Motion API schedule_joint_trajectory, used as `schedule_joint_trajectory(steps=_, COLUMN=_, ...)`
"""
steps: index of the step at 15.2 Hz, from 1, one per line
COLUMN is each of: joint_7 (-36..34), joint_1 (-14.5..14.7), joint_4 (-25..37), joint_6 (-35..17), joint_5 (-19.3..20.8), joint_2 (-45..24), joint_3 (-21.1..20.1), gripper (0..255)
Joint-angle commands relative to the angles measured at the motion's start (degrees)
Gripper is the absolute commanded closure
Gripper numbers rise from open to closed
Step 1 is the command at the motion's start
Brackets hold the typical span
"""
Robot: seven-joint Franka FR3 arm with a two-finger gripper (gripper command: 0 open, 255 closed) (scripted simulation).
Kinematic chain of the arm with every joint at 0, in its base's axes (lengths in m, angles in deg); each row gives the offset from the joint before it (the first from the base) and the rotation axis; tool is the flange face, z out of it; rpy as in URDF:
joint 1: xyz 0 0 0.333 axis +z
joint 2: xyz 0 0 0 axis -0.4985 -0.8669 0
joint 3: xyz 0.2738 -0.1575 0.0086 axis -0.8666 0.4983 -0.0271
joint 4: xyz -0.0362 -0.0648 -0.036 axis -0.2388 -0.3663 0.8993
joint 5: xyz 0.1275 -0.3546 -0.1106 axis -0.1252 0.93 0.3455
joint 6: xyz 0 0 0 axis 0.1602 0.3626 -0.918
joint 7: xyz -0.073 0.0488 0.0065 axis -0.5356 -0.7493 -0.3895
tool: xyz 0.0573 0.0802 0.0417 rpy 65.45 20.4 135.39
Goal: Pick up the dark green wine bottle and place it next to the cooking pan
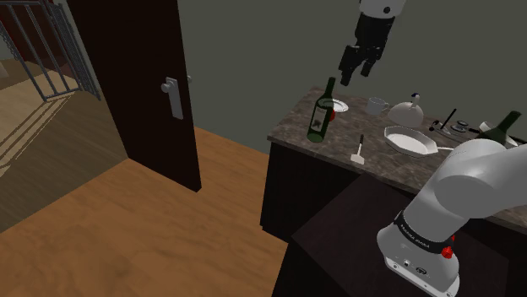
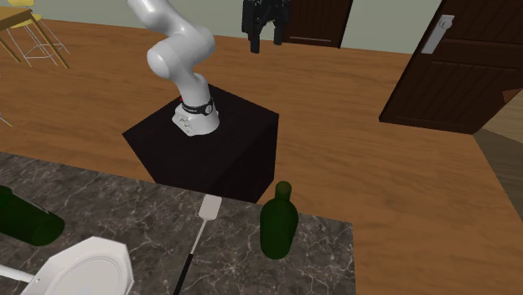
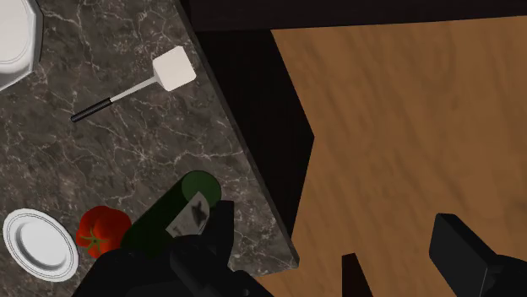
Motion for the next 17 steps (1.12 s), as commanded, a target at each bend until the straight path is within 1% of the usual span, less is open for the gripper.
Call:
schedule_joint_trajectory(steps=1, joint_7=0.0, joint_1=0.0, joint_4=0.0, joint_6=0.0, joint_5=0.0, joint_2=0.0, joint_3=0.0, gripper=0)
schedule_joint_trajectory(steps=6, joint_7=3.6, joint_1=-2.3, joint_4=1.5, joint_6=-6.1, joint_5=1.9, joint_2=-6.6, joint_3=4.8, gripper=0)
schedule_joint_trajectory(steps=10, joint_7=6.5, joint_1=-3.7, joint_4=4.0, joint_6=-10.6, joint_5=2.6, joint_2=-12.7, joint_3=8.5, gripper=0)
schedule_joint_trajectory(steps=14, joint_7=9.6, joint_1=-4.9, joint_4=7.5, joint_6=-14.5, joint_5=2.3, joint_2=-19.4, joint_3=12.1, gripper=0)
schedule_joint_trajectory(steps=17, joint_7=12.1, joint_1=-5.7, joint_4=10.8, joint_6=-16.9, joint_5=1.4, joint_2=-24.8, joint_3=14.6, gripper=0)
